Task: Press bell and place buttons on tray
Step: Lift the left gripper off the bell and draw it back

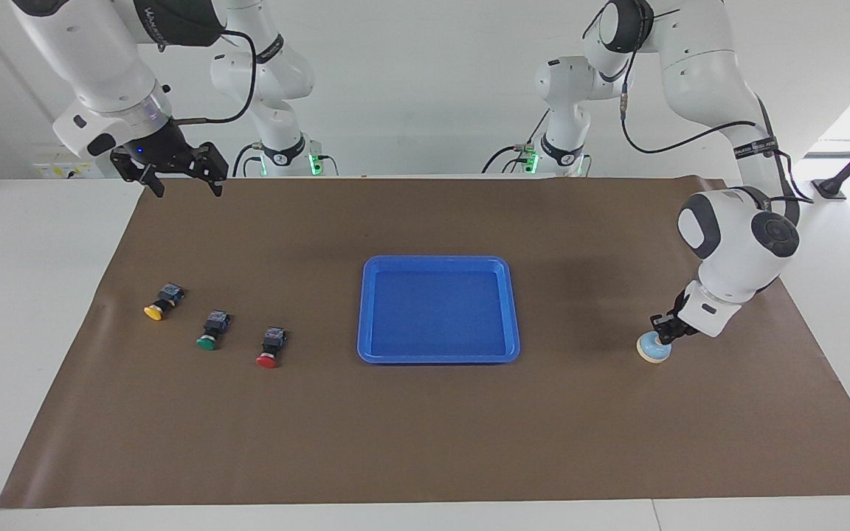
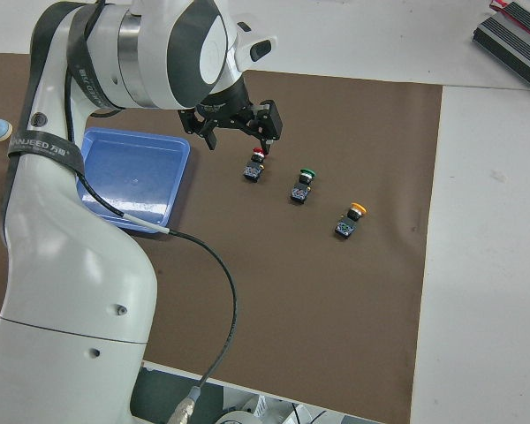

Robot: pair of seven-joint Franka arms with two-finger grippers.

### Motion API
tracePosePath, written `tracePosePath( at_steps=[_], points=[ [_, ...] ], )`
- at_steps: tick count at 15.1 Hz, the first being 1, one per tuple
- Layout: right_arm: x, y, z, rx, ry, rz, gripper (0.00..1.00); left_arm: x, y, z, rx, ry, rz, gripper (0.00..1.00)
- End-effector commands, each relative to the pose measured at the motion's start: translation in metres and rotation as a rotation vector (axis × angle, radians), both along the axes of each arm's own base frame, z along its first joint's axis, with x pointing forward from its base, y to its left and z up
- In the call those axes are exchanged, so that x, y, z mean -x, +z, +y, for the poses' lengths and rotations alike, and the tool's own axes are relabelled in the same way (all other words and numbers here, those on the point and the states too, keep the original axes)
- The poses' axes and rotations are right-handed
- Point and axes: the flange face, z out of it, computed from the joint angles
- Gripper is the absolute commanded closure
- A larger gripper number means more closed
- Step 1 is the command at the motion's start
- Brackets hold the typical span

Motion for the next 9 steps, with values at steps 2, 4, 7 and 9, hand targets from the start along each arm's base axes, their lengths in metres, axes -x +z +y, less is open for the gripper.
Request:
tracePosePath(
  at_steps=[2, 4, 7, 9],
  points=[
    [0.002, -0.002, 0.0, -0.017, 0.013, 0.003, 0.0, 0.023, 0.088, 0.004, -0.005, 0.015, 0.01, 1.0],
    [0.002, -0.002, -0.001, -0.017, 0.011, 0.003, 0.0, 0.04, 0.128, 0.002, -0.005, 0.013, 0.02, 1.0],
    [0.002, -0.002, 0.0, -0.017, 0.013, 0.003, 0.0, 0.073, 0.19, 0.003, -0.003, 0.013, 0.007, 0.37],
    [0.002, -0.002, 0.0, -0.017, 0.013, 0.003, 0.0, 0.096, 0.224, 0.002, -0.001, 0.011, 0.014, 0.0]
  ],
)
